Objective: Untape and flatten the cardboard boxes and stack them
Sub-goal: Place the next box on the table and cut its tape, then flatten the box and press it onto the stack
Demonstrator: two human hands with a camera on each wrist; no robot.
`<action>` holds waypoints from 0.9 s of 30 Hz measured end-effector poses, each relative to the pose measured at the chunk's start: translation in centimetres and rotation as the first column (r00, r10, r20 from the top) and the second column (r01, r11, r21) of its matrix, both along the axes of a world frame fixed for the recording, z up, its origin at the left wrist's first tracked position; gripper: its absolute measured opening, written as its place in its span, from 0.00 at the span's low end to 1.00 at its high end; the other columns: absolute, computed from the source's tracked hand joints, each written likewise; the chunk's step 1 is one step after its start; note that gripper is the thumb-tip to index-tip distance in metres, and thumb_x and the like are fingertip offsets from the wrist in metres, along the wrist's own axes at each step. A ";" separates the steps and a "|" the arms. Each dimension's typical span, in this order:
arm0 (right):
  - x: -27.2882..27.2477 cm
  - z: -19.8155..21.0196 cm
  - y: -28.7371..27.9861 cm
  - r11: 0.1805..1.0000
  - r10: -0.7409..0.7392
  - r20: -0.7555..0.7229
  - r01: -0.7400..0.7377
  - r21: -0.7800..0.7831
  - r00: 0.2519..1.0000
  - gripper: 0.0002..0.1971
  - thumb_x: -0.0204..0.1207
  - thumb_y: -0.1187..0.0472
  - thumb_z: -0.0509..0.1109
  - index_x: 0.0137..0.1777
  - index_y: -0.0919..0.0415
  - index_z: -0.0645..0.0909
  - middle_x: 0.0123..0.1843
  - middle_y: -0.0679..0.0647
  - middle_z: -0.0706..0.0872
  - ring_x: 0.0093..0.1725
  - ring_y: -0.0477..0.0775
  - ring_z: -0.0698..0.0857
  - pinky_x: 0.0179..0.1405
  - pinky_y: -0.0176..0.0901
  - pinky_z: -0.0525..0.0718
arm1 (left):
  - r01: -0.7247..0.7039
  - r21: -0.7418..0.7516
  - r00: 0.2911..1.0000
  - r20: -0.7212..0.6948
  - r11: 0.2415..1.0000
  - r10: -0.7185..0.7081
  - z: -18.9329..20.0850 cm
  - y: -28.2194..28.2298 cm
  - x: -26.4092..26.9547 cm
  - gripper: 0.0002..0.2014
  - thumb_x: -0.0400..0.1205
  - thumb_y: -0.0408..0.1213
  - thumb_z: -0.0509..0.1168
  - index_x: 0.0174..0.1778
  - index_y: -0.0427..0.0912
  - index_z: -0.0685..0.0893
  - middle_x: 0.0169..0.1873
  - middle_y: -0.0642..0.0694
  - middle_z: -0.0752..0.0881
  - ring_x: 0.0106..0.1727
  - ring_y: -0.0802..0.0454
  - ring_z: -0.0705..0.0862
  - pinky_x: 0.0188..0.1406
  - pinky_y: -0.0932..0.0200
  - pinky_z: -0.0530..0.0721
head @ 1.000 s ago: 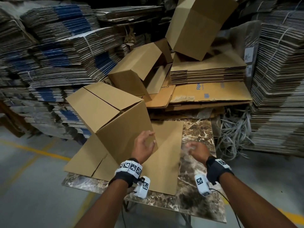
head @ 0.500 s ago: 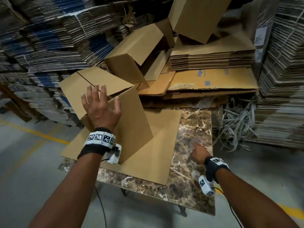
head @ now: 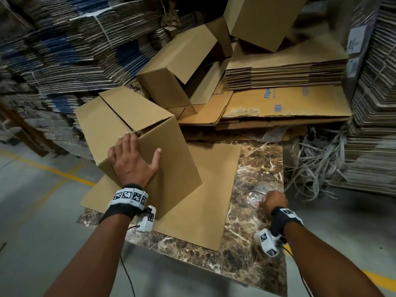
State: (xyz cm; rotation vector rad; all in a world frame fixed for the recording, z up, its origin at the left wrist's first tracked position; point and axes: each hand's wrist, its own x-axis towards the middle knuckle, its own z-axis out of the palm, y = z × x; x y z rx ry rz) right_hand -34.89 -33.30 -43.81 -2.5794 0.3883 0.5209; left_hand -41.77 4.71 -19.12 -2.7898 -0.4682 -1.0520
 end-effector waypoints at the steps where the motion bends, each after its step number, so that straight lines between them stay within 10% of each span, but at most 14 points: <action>1: 0.2 -0.1 0.3 1.000 0.022 -0.031 -0.023 -0.014 0.999 0.16 0.77 0.49 0.78 0.53 0.62 0.89 0.53 0.61 0.90 0.48 0.59 0.87 0.39 0.41 0.77 | -0.004 -0.004 1.000 -0.005 1.000 0.004 0.0 0.0 0.0 0.42 0.78 0.70 0.58 0.79 0.40 0.70 0.76 0.39 0.74 0.77 0.37 0.71 0.78 0.37 0.63; 6: 0.4 0.8 -0.5 0.994 0.101 -0.092 -0.096 0.056 0.991 0.15 0.81 0.54 0.71 0.61 0.63 0.89 0.61 0.60 0.90 0.63 0.60 0.87 0.50 0.42 0.81 | 0.006 -0.031 0.999 -0.043 0.999 -0.008 0.5 0.1 -0.2 0.43 0.77 0.69 0.58 0.79 0.41 0.70 0.76 0.39 0.75 0.77 0.37 0.71 0.78 0.37 0.64; 15: -3.7 3.1 -2.9 0.992 -0.075 0.051 0.069 0.105 0.996 0.12 0.78 0.49 0.75 0.40 0.57 0.83 0.43 0.58 0.87 0.46 0.60 0.85 0.44 0.41 0.76 | 0.046 -0.052 0.996 -0.068 0.998 -0.049 1.0 0.1 -1.0 0.42 0.76 0.68 0.58 0.81 0.42 0.71 0.77 0.40 0.76 0.78 0.40 0.72 0.78 0.40 0.64; 27: -1.6 27.6 15.7 0.759 0.033 0.713 -0.482 0.438 0.700 0.09 0.75 0.49 0.80 0.46 0.52 0.85 0.42 0.44 0.89 0.43 0.42 0.86 0.41 0.30 0.81 | 0.237 -0.144 0.964 -0.087 0.961 -0.251 1.9 3.9 -3.9 0.34 0.78 0.47 0.76 0.80 0.47 0.75 0.78 0.47 0.78 0.80 0.47 0.74 0.83 0.44 0.64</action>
